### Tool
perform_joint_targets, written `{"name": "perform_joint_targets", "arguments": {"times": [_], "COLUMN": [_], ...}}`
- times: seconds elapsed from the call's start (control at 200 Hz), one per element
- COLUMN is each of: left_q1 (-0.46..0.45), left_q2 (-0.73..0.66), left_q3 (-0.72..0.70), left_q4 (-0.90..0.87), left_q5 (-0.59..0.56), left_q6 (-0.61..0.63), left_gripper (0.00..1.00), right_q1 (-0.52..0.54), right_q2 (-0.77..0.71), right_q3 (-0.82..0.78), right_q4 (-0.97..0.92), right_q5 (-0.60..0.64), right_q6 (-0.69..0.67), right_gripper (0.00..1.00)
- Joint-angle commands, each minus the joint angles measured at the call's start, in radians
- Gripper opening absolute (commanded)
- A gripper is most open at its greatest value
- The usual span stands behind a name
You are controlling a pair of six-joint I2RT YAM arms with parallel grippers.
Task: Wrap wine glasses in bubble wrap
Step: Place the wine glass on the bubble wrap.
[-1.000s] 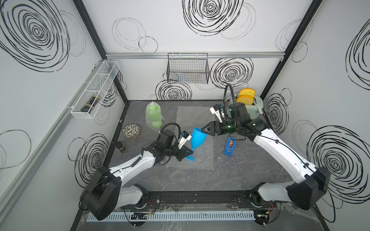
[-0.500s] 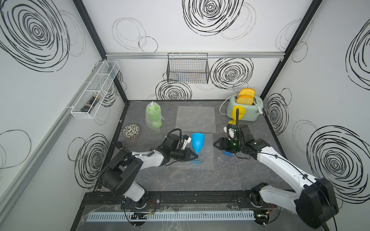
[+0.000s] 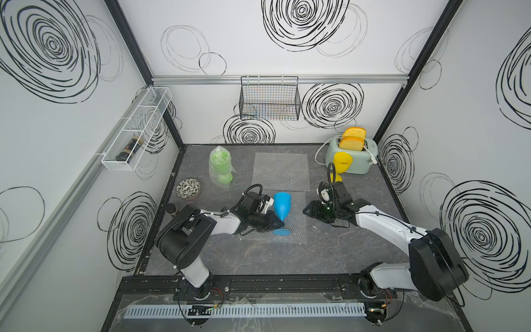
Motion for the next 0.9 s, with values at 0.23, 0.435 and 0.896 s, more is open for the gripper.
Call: {"name": "perform_joint_targets", "arguments": {"times": [0.23,0.435,0.896], "left_q1": [-0.007,-0.007,0.024], "left_q2": [0.001,0.06,-0.029], "left_q3": [0.006,0.017,0.023], "left_q4": [0.003,-0.026,-0.103], "left_q5": [-0.006,-0.011,-0.054], "left_q6": [-0.017,-0.015,0.038], "left_gripper": [0.0,0.02,0.51], "right_q1": [0.026,0.028,0.022], "right_q2": [0.053,0.098,0.191], "right_q3": [0.034,0.046,0.079], "right_q4": [0.024,0.041,0.06], "right_q5": [0.017,0.032,0.018], "right_q6": [0.025,0.026,0.013], "right_gripper": [0.61,0.61,0.62]}}
